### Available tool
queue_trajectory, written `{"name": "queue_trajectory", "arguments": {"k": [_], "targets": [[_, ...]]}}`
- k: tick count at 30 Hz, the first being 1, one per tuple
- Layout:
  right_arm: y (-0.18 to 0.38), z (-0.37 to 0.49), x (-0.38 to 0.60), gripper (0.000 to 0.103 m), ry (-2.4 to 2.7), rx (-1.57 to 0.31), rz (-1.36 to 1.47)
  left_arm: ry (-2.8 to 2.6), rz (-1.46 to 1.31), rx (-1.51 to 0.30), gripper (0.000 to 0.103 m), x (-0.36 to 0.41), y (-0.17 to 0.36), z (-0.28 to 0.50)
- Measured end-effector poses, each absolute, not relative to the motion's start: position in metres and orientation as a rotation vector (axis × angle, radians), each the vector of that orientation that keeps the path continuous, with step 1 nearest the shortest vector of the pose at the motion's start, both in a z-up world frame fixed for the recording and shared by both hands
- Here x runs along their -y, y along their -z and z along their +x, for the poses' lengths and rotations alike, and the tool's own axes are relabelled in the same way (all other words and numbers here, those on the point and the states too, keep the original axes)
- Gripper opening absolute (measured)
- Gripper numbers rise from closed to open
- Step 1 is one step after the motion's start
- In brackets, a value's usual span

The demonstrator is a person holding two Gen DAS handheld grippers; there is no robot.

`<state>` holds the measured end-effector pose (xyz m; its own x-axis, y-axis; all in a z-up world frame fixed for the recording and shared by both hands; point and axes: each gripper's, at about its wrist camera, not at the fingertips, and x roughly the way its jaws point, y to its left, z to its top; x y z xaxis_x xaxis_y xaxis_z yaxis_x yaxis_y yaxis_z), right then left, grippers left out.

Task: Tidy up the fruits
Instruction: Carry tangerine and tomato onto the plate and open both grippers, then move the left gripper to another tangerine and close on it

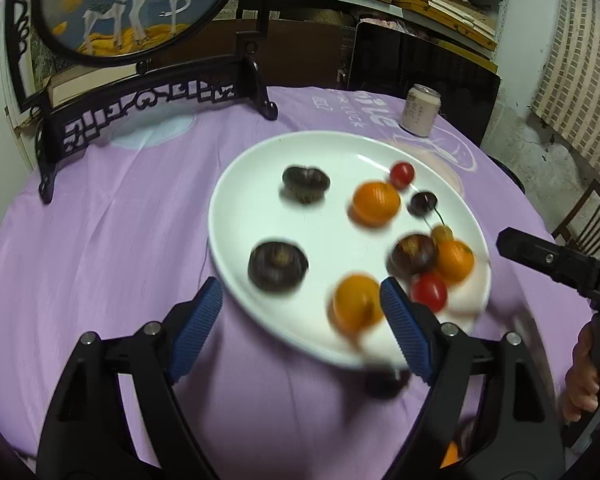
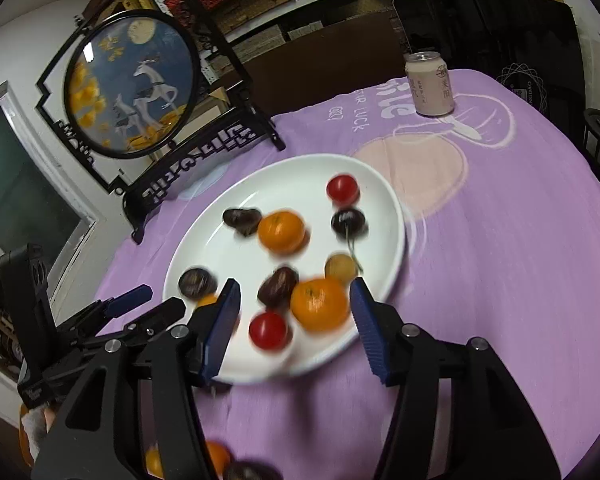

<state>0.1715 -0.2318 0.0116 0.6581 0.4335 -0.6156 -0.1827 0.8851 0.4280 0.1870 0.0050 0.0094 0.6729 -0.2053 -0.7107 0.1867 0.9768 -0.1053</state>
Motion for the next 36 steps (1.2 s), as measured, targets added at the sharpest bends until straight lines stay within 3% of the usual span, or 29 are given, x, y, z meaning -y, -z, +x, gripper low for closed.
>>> {"name": "queue_trajectory", "arguments": {"k": [7,14,26,36], "targets": [[-0.001,0.124,0.247,0.066,-0.331,-0.774,0.359,0.301,0.05,-0.74,0.091,-0.002,-0.016,0.118],[0.003,0.123,0.262,0.068,-0.296,-0.776,0.42,0.484,0.217,-0.674,0.093,0.029,-0.008,0.059],[0.002,0.122,0.264,0.068,-0.297,-0.784,0.437,0.415,0.324,-0.814,0.096,0.039,0.027,0.082],[0.001,0.12,0.262,0.068,-0.306,-0.78,0.431,0.15,-0.012,-0.788,0.098,-0.047,0.007,0.114]]}}
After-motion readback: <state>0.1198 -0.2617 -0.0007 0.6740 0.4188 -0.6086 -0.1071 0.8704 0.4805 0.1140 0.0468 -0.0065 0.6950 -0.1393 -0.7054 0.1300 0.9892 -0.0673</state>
